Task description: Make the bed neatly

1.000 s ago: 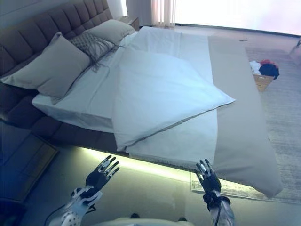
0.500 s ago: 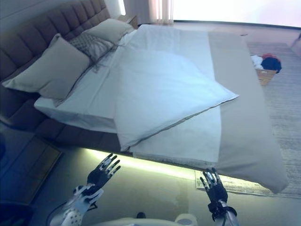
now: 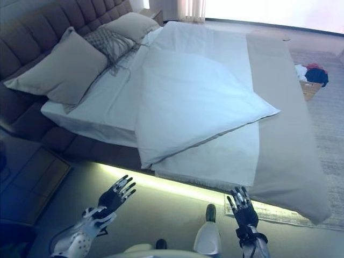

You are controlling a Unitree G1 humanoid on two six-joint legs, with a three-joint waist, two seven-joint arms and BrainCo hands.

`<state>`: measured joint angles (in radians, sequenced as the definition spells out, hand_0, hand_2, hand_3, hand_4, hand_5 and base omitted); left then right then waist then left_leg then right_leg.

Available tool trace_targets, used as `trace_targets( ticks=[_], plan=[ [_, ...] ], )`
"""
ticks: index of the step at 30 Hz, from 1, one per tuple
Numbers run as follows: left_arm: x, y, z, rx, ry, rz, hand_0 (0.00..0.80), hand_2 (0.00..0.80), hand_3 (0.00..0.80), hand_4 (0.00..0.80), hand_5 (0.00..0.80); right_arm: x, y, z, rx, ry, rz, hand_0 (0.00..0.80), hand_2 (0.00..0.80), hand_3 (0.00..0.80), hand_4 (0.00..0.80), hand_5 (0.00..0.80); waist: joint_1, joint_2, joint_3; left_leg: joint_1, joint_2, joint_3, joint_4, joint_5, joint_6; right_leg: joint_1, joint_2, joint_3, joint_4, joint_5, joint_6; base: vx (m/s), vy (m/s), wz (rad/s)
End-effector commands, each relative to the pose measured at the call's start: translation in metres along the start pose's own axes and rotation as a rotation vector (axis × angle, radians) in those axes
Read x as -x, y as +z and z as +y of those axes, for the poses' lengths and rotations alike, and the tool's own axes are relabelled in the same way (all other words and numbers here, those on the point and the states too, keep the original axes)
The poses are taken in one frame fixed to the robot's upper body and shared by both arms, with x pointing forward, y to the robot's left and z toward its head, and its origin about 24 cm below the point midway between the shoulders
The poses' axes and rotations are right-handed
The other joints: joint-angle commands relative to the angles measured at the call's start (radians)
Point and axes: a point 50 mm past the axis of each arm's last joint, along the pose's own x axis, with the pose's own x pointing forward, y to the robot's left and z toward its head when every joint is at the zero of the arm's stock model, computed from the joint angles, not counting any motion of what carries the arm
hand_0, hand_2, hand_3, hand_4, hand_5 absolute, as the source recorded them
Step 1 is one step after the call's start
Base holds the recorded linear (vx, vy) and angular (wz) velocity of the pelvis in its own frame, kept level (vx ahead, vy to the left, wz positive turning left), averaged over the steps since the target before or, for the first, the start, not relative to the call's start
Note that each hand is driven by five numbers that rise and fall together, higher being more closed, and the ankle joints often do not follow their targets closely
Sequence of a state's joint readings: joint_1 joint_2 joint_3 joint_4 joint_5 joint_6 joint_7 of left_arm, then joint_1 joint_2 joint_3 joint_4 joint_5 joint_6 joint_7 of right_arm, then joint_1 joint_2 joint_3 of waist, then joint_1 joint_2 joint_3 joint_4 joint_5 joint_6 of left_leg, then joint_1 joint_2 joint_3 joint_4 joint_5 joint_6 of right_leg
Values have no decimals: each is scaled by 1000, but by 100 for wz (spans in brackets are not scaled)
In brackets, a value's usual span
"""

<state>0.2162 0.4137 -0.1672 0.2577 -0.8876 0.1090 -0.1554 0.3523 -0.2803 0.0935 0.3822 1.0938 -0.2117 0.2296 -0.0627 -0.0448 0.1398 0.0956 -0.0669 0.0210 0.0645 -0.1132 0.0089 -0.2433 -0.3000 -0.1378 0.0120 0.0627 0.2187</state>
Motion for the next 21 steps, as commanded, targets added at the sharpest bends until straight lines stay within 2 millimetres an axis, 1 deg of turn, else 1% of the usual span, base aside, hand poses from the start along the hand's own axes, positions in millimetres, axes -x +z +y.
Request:
trace_targets(
  ticks=[1,3,4,5,6,7,8,9,10,11,12,13,14,15,17,18,20,21],
  plan=[
    [4,27,-3,-4,-36,-113,0,0,0,0,0,-4,10,6,-4,49,-45,0,0,0,0,0,-20,-26,-2,82,-13,23,149,-181,61,-38,18,-23,-52,308,10,349,-281,15],
    [8,23,-1,-5,-39,-105,0,0,0,0,0,-1,9,1,-2,39,-32,0,0,0,0,0,-19,-31,-15,89,4,23,172,-189,54,-21,41,-12,-8,261,3,328,-287,25],
    [10,19,-1,-6,-41,-90,0,0,0,0,0,1,9,-2,-2,17,-30,0,0,0,0,0,-23,-32,-27,93,21,13,186,-176,40,-10,59,7,-8,247,2,322,-307,29],
    [11,17,-1,3,-40,-81,0,0,0,0,0,2,10,-4,-2,3,-26,0,0,0,0,0,-24,-30,-36,99,38,10,193,-157,27,0,71,12,3,236,-2,284,-318,43],
    [14,13,-1,22,-44,-75,0,0,0,0,0,-1,12,-3,8,2,-20,0,0,0,0,0,-23,-24,-49,118,70,7,199,-110,5,7,87,11,33,221,-15,220,-301,49],
    [16,12,-2,33,-69,-77,0,0,0,0,0,-2,17,0,15,20,-20,0,0,0,0,0,-22,-16,-60,121,107,6,217,-40,-22,22,107,9,49,192,-33,189,-300,31],
    [18,11,-4,30,-91,-84,0,0,0,0,0,-2,20,1,19,37,-20,0,0,0,0,0,-21,-11,-69,114,136,8,246,17,-43,40,125,3,53,167,-54,178,-306,2],
    [18,10,-7,27,-99,-96,0,0,0,0,0,-3,22,1,32,48,-17,0,0,0,0,0,-23,-10,-78,105,164,18,303,74,-58,60,143,-3,56,139,-82,188,-316,-17],
    [17,9,-9,46,-105,-103,0,0,0,0,0,-5,25,-1,53,47,-14,0,0,0,0,0,-22,-3,-79,87,189,29,384,105,-66,83,170,-4,59,110,-111,193,-336,-14],
    [15,10,-12,71,-119,-108,0,0,0,0,0,-9,28,-1,73,40,-12,0,0,0,0,0,-17,-8,-78,44,193,31,470,142,-67,107,184,0,56,92,-135,153,-279,-5],
    [13,10,-14,81,-130,-110,0,0,0,0,0,-11,29,-1,81,35,-14,0,0,0,0,0,-16,-19,-80,10,185,29,514,165,-64,115,182,3,55,85,-148,150,-293,4],
    [10,11,-19,84,-152,-115,0,0,0,0,0,-14,34,-1,84,43,-22,0,0,0,0,0,-11,-33,-70,-64,181,35,624,174,-57,144,192,19,55,64,-174,131,-241,-3],
    [8,10,-22,77,-166,-116,0,0,0,0,0,-16,35,0,84,47,-26,0,0,0,0,0,-10,-37,-66,-98,181,37,657,179,-53,152,197,24,59,56,-184,159,-228,-22],
    [4,9,-26,71,-187,-115,0,0,0,0,0,-15,35,-1,86,44,-29,0,0,0,0,0,-8,-41,-57,-148,189,61,634,177,-44,169,207,29,66,41,-186,131,-128,-31],
    [1,9,-31,71,-208,-115,0,0,0,0,0,-15,35,-1,79,46,-35,0,0,0,0,0,-4,-35,-48,-159,206,86,546,179,-41,186,221,26,71,21,-182,131,-45,-2],
    [-2,10,-33,70,-212,-106,0,0,0,0,0,-14,36,-1,69,38,-42,0,0,0,0,0,-2,-27,-47,-163,225,106,438,208,-51,213,237,24,65,-2,-177,146,22,28],
    [-7,9,-35,74,-202,-86,0,0,0,0,0,-11,36,-1,57,23,-51,0,0,0,0,0,2,-20,-46,-165,231,115,322,249,-69,243,247,22,52,-19,-170,164,50,18],
    [-10,8,-36,79,-202,-74,0,0,0,0,0,-9,38,-1,50,14,-59,0,0,0,0,0,9,-8,-47,-191,233,117,213,286,-91,265,260,20,40,-32,-163,215,60,21]
  ],
)
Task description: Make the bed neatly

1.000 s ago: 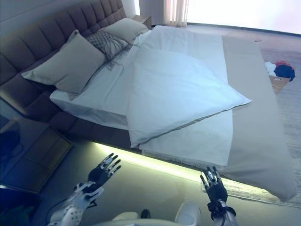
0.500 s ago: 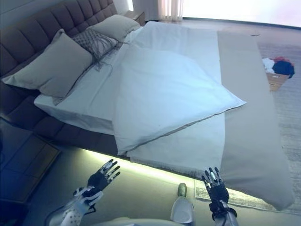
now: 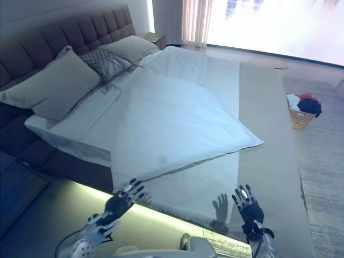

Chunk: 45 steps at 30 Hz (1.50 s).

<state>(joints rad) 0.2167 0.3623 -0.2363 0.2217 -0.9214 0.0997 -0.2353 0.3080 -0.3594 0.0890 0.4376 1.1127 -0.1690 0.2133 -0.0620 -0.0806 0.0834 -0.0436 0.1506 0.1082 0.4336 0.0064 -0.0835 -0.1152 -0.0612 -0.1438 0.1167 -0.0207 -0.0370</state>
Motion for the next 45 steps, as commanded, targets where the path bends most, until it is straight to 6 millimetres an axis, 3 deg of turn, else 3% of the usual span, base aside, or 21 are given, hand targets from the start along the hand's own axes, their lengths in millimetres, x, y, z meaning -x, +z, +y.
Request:
trace_targets(
  ticks=[1,4,7,13,17,22,24,26,28,31,33,36,38,45],
  plan=[
    [-8,21,-7,13,-35,-79,0,0,0,0,0,2,23,10,-10,48,-98,0,0,0,0,0,18,35,12,-70,14,27,-238,197,-14,159,28,27,-77,42,98,228,62,18],
    [-12,18,-8,10,-28,-68,0,0,0,0,0,6,25,8,-17,53,-108,0,0,0,0,0,50,51,21,-129,15,0,-405,286,-47,207,35,40,-94,19,110,258,39,9],
    [-10,17,-8,0,-39,-60,0,0,0,0,0,8,24,6,-33,50,-108,0,0,0,0,0,70,65,23,-144,14,-29,-482,316,-55,223,40,48,-82,-4,111,247,11,0],
    [-6,12,-7,6,-34,-33,0,0,0,0,0,10,9,2,-57,21,-88,0,0,0,0,0,95,98,8,-201,17,-68,-521,306,-57,265,53,78,-46,-78,98,315,24,-13],
    [-9,11,-10,7,-38,-22,0,0,0,0,0,11,3,2,-65,11,-76,0,0,0,0,0,105,106,2,-211,9,-60,-518,295,-49,296,49,87,-28,-115,98,374,102,-41],
    [-11,12,-9,-26,-45,-11,0,0,0,0,0,5,-1,11,-73,12,-93,0,0,0,0,0,137,85,1,-208,-52,-66,-430,215,-6,329,-24,78,34,-148,143,395,162,-54],
    [-11,11,-5,-47,-24,11,0,0,0,0,0,4,-5,11,-95,-19,-81,0,0,0,0,0,142,70,-10,-227,-89,-61,-349,177,19,342,-66,74,67,-125,166,425,199,-13],
    [-10,15,-6,-73,-40,2,0,0,0,0,0,6,-8,16,-90,8,-67,0,0,0,0,0,151,50,-32,-218,-136,-59,-331,147,66,332,-114,76,152,-16,201,359,209,-14],
    [-7,18,-8,-75,-43,-21,0,0,0,0,0,6,-9,24,-36,51,-71,0,0,0,0,0,158,55,-49,-185,-175,-62,-350,124,111,297,-144,70,283,50,203,358,294,-30],
    [-4,20,0,-92,5,-25,0,0,0,0,0,3,-9,34,-54,58,-76,0,0,0,0,0,159,76,-55,-140,-201,-56,-337,80,149,213,-159,49,484,121,197,294,265,-19],
    [-6,24,2,-92,22,-37,0,0,0,0,0,2,-11,38,-55,71,-68,0,0,0,0,0,146,89,-49,-101,-207,-47,-332,55,160,136,-163,30,529,128,181,228,189,-20],
    [-7,30,0,-79,16,-64,0,0,0,0,0,3,-15,37,-55,76,-67,0,0,0,0,0,118,88,-30,-44,-223,-50,-344,40,153,68,-153,-5,413,81,159,199,58,-1],
    [-8,31,0,-65,26,-70,0,0,0,0,0,1,-13,31,-62,66,-65,0,0,0,0,0,115,89,-25,-25,-221,-59,-338,23,149,62,-158,-23,339,86,154,166,1,6],
    [0,22,6,-45,47,-56,0,0,0,0,0,-8,-5,32,-55,74,-79,0,0,0,0,0,152,60,-30,-30,-223,-50,-316,-6,156,132,-202,-29,274,134,187,91,-15,-2]
  ],
)
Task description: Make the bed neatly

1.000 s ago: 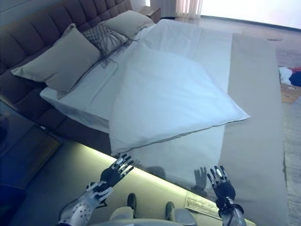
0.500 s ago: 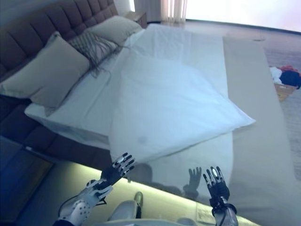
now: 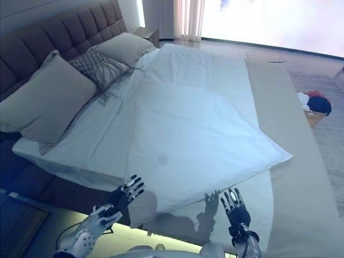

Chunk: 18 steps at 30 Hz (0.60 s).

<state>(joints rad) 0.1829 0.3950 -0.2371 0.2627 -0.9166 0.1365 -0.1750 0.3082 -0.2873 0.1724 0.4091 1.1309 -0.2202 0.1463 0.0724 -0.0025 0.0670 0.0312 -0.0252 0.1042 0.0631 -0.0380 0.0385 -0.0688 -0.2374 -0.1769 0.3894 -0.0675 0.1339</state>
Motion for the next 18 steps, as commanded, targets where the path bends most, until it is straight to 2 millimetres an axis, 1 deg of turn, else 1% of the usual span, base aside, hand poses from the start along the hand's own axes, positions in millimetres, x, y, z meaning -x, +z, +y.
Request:
trace_targets(
  ticks=[1,5,7,11,12,15,16,17,18],
  plan=[
    [5,16,-4,-13,-32,-100,0,0,0,0,0,-6,19,11,15,72,-88,0,0,0,0,0,18,-22,-16,-104,-50,-45,60,31,41,81,-30,7,20,195,20,61,25,-13],
    [7,18,-1,-17,-31,-105,0,0,0,0,0,-3,17,7,8,58,-81,0,0,0,0,0,15,-20,-17,-87,-45,-36,57,18,52,60,-35,11,70,206,19,60,27,-2],
    [8,19,1,-17,-28,-107,0,0,0,0,0,-2,16,3,11,49,-78,0,0,0,0,0,18,-20,-18,-84,-45,-40,56,17,53,65,-38,11,72,207,19,80,-11,0],
    [10,16,7,-27,-8,-93,0,0,0,0,0,-2,16,-1,-5,22,-76,0,0,0,0,0,26,-24,-21,-84,-46,-39,62,3,65,65,-38,4,121,225,27,80,-27,-4],
    [11,17,9,-32,-7,-95,0,0,0,0,0,-2,17,-3,-11,15,-72,0,0,0,0,0,25,-26,-19,-82,-43,-36,63,0,64,56,-43,-1,113,224,26,67,-100,-11],
    [11,21,9,-37,-12,-109,0,0,0,0,0,-2,16,-5,-10,8,-60,0,0,0,0,0,15,-37,-10,-69,-31,-31,63,-9,43,35,-54,-13,-10,208,19,68,-189,-4],
    [10,25,8,-36,-16,-122,0,0,0,0,0,-3,17,-6,-9,10,-56,0,0,0,0,0,0,-45,-3,-57,-20,-26,66,-19,27,12,-58,-5,-77,218,22,41,-243,-2],
    [9,28,8,-35,-19,-132,0,0,0,0,0,-4,18,-6,-11,18,-53,0,0,0,0,0,-9,-47,4,-46,-9,-22,68,-28,17,1,-58,0,-101,224,24,13,-258,-3],
    [9,33,7,-38,-26,-144,0,0,0,0,0,-6,21,-6,-15,24,-51,0,0,0,0,0,-18,-50,12,-38,13,-13,68,-34,3,-8,-52,3,-121,213,31,-22,-201,0]
  ],
)
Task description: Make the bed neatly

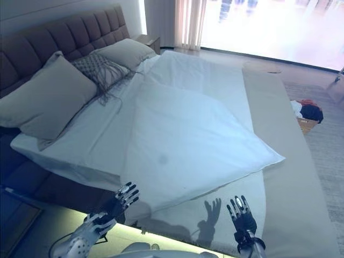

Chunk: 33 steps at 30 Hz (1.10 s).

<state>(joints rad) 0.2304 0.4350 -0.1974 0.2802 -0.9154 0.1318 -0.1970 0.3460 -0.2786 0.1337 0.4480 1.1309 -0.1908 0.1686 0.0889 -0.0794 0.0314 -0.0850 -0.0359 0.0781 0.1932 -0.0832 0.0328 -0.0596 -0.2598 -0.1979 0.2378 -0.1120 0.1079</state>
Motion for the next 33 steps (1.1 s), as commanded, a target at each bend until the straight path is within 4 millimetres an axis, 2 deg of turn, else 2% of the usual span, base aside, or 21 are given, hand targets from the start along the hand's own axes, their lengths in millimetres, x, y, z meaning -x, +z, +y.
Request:
trace_targets(
  ticks=[1,5,7,8,9,11,13,14,15,16,18,20,22,23,25,27,28,29,31,32,33],
  plan=[
    [-6,37,-15,-29,-92,-164,0,0,0,0,0,-17,28,15,-4,85,-78,0,0,0,0,0,-36,27,50,81,36,18,-65,12,1,-15,-23,20,25,242,61,-38,-197,8],
    [-10,43,-25,-43,-108,-186,0,0,0,0,0,-26,29,19,-46,74,-55,0,0,0,0,0,-14,9,49,59,86,12,-59,39,-46,59,30,-10,-98,164,65,-63,-283,9],
    [-12,41,-25,-36,-99,-180,0,0,0,0,0,-33,27,22,-114,56,-38,0,0,0,0,0,-11,-9,52,38,124,25,6,29,-64,62,49,-20,-103,153,62,-115,-252,12],
    [-13,41,-25,-40,-107,-175,0,0,0,0,0,-35,27,23,-153,50,-33,0,0,0,0,0,-9,-14,58,22,142,34,51,23,-73,63,52,-28,-102,148,53,-115,-180,7],
    [-13,39,-23,-44,-106,-166,0,0,0,0,0,-38,26,24,-189,42,-25,0,0,0,0,0,-2,-15,69,-1,168,33,137,41,-88,69,61,-35,-99,140,33,-75,-118,8],
    [-15,31,-20,-19,-90,-137,0,0,0,0,0,-44,22,22,-286,-6,4,0,0,0,0,0,12,9,85,-21,189,6,161,105,-109,89,85,-29,-97,131,17,21,46,18],
    [-19,30,-23,-15,-108,-118,0,0,0,0,0,-47,20,16,-383,-45,14,0,0,0,0,0,30,35,83,1,196,-8,36,137,-118,116,78,-45,-110,126,22,132,223,9],
    [-22,30,-27,-21,-116,-112,0,0,0,0,0,-47,18,7,-438,-61,8,0,0,0,0,0,40,49,82,-14,200,-23,4,178,-127,132,77,-43,-115,114,23,179,244,-8],
    [-25,30,-29,-19,-124,-105,0,0,0,0,0,-47,19,0,-503,-73,-5,0,0,0,0,0,45,55,83,-35,199,-31,12,193,-131,147,68,-40,-116,105,25,195,238,-6],
    [-28,31,-30,-16,-136,-91,0,0,0,0,0,-45,22,-11,-572,-106,-29,0,0,0,0,0,47,51,75,-37,186,-10,18,134,-120,158,33,-50,-99,97,41,190,226,1],
    [-28,33,-32,-29,-149,-74,0,0,0,0,0,-40,23,-25,-627,-164,-63,0,0,0,0,0,56,51,63,-31,156,-18,15,101,-104,163,-6,-56,-39,78,62,224,227,20],
    [-21,29,-28,-52,-153,-60,0,0,0,0,0,-31,23,-41,-623,-220,-80,0,0,0,0,0,57,54,58,-19,108,-11,41,71,-68,120,-52,-67,116,117,70,267,241,30],
    [-16,24,-19,-63,-116,-45,0,0,0,0,0,-22,21,-56,-649,-258,-86,0,0,0,0,0,44,63,61,18,76,-7,48,41,-36,38,-81,-61,260,174,61,279,148,10],
    [-15,25,-15,-63,-105,-44,0,0,0,0,0,-19,21,-60,-656,-261,-88,0,0,0,0,0,40,62,66,32,70,-2,48,31,-34,14,-91,-57,264,187,59,284,-120,-5],
    [-16,34,-13,-61,-104,-63,0,0,0,0,0,-17,22,-64,-669,-232,-93,0,0,0,0,0,33,44,88,50,73,-2,53,6,-55,0,-107,-57,90,201,55,189,-337,-10],
    [-21,53,-18,-73,-128,-110,0,0,0,0,0,-24,33,-59,-660,-146,-109,0,0,0,0,0,17,22,122,32,89,-7,81,-30,-79,-30,-127,-25,-87,295,92,-4,-526,3],
    [-24,68,-22,-82,-156,-147,0,0,0,0,0,-31,41,-51,-658,-94,-125,0,0,0,0,0,6,14,147,6,108,-15,107,-47,-88,-60,-132,15,-129,351,107,-148,-618,17],
    [-25,84,-28,-103,-205,-184,0,0,0,0,0,-36,49,-45,-661,-54,-145,0,0,0,0,0,-2,14,170,-39,150,-22,141,-50,-98,-89,-131,48,-118,354,116,-197,-569,21],
    [-25,96,-40,-142,-265,-217,0,0,0,0,0,-40,58,-43,-650,-42,-174,0,0,0,0,0,-6,13,187,-118,211,-17,229,-57,-116,-109,-123,40,-94,323,122,-192,-388,40],
    [-24,101,-51,-150,-315,-225,0,0,0,0,0,-41,61,-44,-635,-68,-187,0,0,0,0,0,-2,10,211,-170,249,-43,322,-61,-142,-113,-113,37,-68,295,122,-74,-293,37],
    [-23,101,-53,-142,-323,-215,0,0,0,0,0,-40,62,-46,-641,-80,-190,0,0,0,0,0,-2,19,218,-200,267,-75,368,-62,-157,-112,-100,33,-55,282,120,135,-280,31]
  ],
)
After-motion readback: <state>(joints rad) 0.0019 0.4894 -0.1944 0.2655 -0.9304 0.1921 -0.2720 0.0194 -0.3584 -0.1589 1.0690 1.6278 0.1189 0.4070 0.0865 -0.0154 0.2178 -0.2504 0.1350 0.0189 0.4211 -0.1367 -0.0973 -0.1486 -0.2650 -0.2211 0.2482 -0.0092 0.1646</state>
